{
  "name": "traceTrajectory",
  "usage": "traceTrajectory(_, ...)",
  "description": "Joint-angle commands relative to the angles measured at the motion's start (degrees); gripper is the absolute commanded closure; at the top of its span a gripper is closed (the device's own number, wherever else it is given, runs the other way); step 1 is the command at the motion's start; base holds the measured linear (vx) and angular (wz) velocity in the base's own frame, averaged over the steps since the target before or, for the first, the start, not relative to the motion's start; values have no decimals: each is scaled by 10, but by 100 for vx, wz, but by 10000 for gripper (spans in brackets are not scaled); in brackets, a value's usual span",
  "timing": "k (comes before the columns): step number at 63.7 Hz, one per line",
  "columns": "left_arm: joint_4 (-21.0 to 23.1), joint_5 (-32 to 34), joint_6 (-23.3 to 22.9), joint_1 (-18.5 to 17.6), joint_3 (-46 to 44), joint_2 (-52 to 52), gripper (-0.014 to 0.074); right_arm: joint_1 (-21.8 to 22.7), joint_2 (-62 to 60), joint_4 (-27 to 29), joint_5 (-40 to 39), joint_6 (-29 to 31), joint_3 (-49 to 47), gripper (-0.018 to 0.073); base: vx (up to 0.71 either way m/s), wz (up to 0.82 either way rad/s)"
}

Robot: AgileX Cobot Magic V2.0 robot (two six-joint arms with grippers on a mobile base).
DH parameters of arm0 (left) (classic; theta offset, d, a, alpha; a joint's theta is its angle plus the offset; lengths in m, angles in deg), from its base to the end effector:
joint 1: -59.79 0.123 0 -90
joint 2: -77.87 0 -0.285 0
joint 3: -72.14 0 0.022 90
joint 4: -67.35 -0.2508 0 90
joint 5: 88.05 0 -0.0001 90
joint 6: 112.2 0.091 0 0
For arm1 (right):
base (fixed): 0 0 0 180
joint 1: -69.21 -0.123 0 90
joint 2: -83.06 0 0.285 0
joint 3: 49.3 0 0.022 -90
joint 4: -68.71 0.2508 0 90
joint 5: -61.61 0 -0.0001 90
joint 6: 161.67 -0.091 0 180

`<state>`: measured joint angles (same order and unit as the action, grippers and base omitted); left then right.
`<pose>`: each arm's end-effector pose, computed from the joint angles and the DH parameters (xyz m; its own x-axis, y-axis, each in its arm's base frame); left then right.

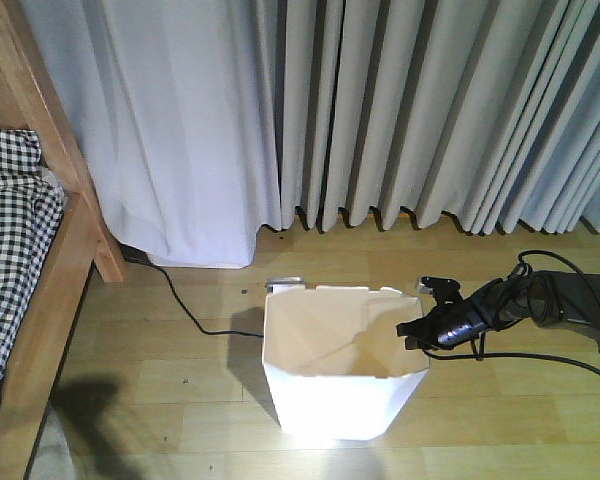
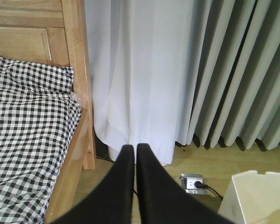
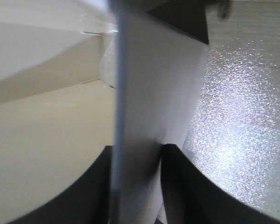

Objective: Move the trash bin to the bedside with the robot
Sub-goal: 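Lower the held bin onto the floor near the bed with the right gripper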

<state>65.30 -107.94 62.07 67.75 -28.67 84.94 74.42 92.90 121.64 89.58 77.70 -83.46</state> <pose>0.0527 0.0085 0.1710 -0.2647 -0.1040 -0.9587 -0.1680 0.9839 -0.0603 0.4151 -0.0036 -0.2290 -0.9817 -0.0708 -0.1767 -0.1294 0.9291 0.3465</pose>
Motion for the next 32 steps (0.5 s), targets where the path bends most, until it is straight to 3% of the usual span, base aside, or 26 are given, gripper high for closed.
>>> traceTrajectory(1,1,38,-2,-2,2,-8,603,1,-40,9,29,3,-9,222,0,0)
traceTrajectory(15,1,38,-2,-2,2,-8,603,1,-40,9,16,5,-9,125,0,0)
traceTrajectory(32,1,38,-2,-2,2,-8,603,1,-40,9,3,4,-9,118,0,0)
